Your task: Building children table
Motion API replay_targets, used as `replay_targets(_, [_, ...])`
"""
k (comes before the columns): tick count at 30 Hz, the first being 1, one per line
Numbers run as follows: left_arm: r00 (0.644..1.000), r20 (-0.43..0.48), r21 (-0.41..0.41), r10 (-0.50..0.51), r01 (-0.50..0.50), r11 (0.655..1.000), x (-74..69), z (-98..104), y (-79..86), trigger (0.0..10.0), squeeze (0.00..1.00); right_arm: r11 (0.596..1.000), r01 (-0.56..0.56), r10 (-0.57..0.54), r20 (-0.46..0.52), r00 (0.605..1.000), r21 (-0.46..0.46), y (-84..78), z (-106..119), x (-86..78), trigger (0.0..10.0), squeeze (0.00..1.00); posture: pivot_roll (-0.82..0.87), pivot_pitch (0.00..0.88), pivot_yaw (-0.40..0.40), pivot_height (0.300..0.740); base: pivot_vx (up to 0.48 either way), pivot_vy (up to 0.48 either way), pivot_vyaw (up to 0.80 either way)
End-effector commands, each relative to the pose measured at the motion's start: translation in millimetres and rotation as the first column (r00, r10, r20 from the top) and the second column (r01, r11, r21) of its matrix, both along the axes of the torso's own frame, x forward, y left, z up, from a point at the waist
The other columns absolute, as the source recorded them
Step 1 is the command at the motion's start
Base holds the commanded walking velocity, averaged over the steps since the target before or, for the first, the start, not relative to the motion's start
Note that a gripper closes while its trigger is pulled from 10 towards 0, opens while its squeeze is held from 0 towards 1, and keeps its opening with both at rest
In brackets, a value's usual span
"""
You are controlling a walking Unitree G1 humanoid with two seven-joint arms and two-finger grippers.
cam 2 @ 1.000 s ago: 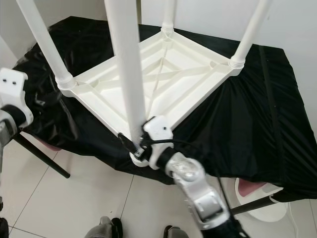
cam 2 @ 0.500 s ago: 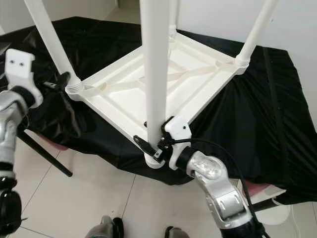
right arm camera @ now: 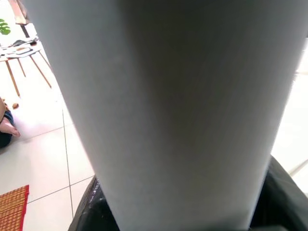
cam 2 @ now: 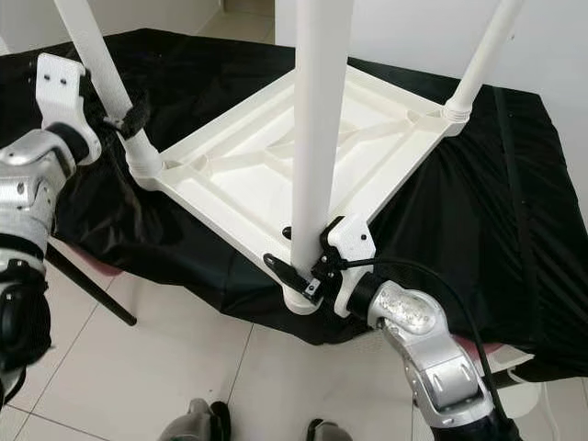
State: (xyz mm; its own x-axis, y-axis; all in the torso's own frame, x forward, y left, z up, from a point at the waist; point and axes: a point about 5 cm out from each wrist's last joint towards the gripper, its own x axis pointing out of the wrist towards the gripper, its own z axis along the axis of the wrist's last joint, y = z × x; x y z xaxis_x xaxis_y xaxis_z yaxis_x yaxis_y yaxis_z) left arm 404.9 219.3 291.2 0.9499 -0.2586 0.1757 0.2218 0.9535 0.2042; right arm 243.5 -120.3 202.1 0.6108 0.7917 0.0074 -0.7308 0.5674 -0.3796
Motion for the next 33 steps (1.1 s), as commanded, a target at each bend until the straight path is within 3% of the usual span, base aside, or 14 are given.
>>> replay_targets(1, [0.946, 0.009, -0.08, 0.323, -0.321, 0.944, 2.3, -5, 22.3, 0.0, 0.0, 0.997, 0.035, -0.036, -0.011, 0.999, -0.074, -7.7, -4, 0.1, 10.0, 0.0, -0.08, 0.16, 0.025, 0.74, 0.0, 0.0, 0.0])
replay_targets(6, [0.955, -0.006, -0.067, 0.298, -0.298, 0.952, 2.6, -9, 23.5, 0.0, 0.0, 0.997, 0.041, -0.042, -0.009, 0.999, -0.072, -7.2, -4, 0.3, 10.0, 0.0, -0.08, 0.162, 0.026, 0.74, 0.0, 0.0, 0.0])
replay_targets(12, [0.983, -0.015, -0.045, 0.181, -0.182, 0.982, 0.4, -16, 20.9, 0.0, 0.0, 0.996, 0.065, -0.065, -0.001, 0.998, -0.06, -8.0, -3, 3.9, 10.0, 0.0, -0.07, 0.168, 0.031, 0.74, 0.0, 0.0, 0.0])
replay_targets(16, [0.997, -0.003, 0.027, -0.083, 0.083, 0.996, -15.9, -27, 7.1, 0.0, 0.0, 0.994, 0.087, -0.087, -0.001, 0.996, -0.068, -13.0, -4, 7.5, 10.0, 0.0, -0.06, 0.172, 0.025, 0.74, 0.0, 0.0, 0.0])
replay_targets(19, [0.969, 0.003, 0.05, -0.249, 0.248, 0.967, -33.2, -30, -10.2, 0.0, 0.0, 0.988, 0.13, -0.129, 0.02, 0.991, -0.079, -20.1, -1, 14.3, 10.0, 0.0, -0.06, 0.171, 0.025, 0.74, 0.0, 0.0, 0.0])
replay_targets(20, [0.969, 0.003, 0.05, -0.249, 0.248, 0.967, -33.2, -30, -10.2, 0.0, 0.0, 0.988, 0.13, -0.129, 0.02, 0.991, -0.079, -20.1, -1, 14.3, 10.0, 0.0, -0.06, 0.171, 0.025, 0.74, 0.0, 0.0, 0.0])
replay_targets(24, [0.914, 0.003, 0.061, -0.406, 0.405, 0.912, -56.9, -29, -29.1, 0.0, 0.0, 0.972, 0.22, -0.216, 0.063, 0.974, -0.081, -37.0, 7, 26.2, 10.0, 0.0, -0.06, 0.169, 0.024, 0.74, 0.0, 0.0, 0.0])
replay_targets(29, [0.869, 0.01, 0.064, -0.495, 0.493, 0.868, -75.7, -22, -38.8, 0.0, 0.0, 0.955, 0.281, -0.274, 0.08, 0.958, -0.092, -53.4, 10, 30.8, 10.0, 0.0, -0.06, 0.167, 0.025, 0.74, 0.0, 0.0, 0.0])
replay_targets(31, [0.832, 0.005, 0.056, -0.555, 0.554, 0.831, -90.7, -18, -50.0, 0.0, 0.0, 0.938, 0.328, -0.321, 0.081, 0.944, -0.108, -66.0, 7, 34.1, 10.0, 0.0, -0.06, 0.166, 0.027, 0.74, 0.0, 0.0, 0.0])
replay_targets(33, [0.832, 0.005, 0.056, -0.555, 0.554, 0.831, -90.7, -18, -50.0, 0.0, 0.0, 0.938, 0.328, -0.321, 0.081, 0.944, -0.108, -66.0, 7, 34.1, 10.0, 0.0, -0.06, 0.166, 0.027, 0.74, 0.0, 0.0, 0.0])
